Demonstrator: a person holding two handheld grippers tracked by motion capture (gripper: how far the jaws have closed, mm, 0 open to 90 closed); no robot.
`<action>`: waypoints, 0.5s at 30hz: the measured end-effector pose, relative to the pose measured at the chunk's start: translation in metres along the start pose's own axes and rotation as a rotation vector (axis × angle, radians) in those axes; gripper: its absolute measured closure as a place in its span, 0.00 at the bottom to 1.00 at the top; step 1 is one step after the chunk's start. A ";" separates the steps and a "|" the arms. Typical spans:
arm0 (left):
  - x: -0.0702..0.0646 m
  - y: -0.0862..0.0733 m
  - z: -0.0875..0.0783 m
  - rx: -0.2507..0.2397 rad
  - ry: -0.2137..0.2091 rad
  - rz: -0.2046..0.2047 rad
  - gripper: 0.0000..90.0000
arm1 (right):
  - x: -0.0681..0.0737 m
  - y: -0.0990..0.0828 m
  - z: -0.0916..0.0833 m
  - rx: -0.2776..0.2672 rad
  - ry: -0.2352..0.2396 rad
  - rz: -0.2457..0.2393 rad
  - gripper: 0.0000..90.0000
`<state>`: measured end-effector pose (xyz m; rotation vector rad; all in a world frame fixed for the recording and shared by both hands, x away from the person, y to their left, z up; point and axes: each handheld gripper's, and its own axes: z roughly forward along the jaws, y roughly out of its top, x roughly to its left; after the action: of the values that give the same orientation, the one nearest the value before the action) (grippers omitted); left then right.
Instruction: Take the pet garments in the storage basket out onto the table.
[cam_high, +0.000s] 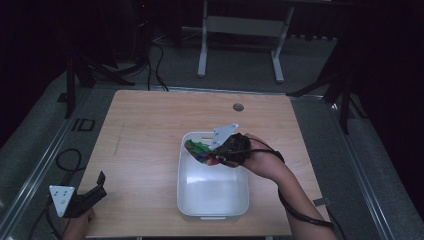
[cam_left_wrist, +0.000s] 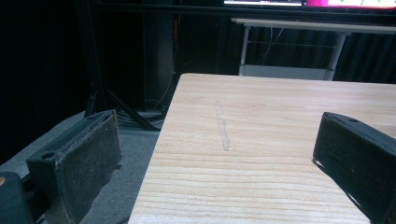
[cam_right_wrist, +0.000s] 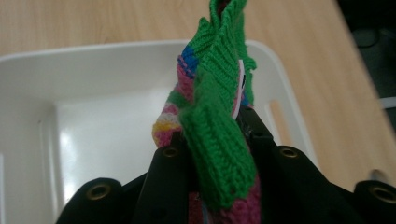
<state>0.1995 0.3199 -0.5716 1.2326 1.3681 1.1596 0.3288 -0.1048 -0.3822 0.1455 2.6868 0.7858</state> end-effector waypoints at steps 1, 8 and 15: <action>0.000 0.000 0.000 0.001 -0.001 0.000 0.02 | -0.001 0.001 -0.005 -0.008 -0.001 0.003 0.84; 0.000 0.000 0.000 0.000 0.001 0.000 0.02 | -0.013 -0.003 -0.039 -0.056 -0.067 0.017 0.84; 0.000 0.000 0.000 0.000 0.004 -0.001 0.02 | -0.027 -0.024 -0.059 -0.032 -0.136 0.054 0.84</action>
<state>0.1996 0.3197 -0.5716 1.2298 1.3715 1.1621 0.3331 -0.1597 -0.3404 0.2561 2.5507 0.8040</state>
